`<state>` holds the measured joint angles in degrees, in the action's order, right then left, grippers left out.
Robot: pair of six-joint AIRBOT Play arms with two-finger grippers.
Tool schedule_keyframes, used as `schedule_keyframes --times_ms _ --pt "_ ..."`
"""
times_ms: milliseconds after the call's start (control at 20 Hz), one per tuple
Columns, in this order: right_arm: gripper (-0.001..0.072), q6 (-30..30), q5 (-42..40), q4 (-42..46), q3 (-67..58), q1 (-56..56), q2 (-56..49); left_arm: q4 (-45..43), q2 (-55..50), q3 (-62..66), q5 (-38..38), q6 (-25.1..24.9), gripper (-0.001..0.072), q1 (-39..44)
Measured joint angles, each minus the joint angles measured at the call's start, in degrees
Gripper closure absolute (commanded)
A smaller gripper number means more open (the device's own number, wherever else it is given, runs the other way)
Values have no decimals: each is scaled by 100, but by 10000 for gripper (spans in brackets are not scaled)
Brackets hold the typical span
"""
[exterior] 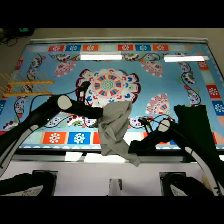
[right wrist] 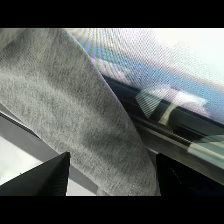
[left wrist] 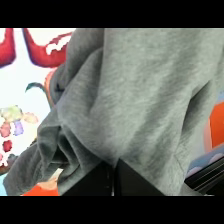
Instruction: Fold the shirts.
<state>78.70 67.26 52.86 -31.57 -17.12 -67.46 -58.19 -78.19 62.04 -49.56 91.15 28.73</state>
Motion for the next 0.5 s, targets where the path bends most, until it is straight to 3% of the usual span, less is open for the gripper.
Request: schedule_keyframes --times_ms 150,500 --pt "226 -22 28 -22 2 0 0 -24 63 0 7 -7 679 -11" --pt "226 -57 85 -35 4 0 -74 -26 205 0 96 -28 679 -11"
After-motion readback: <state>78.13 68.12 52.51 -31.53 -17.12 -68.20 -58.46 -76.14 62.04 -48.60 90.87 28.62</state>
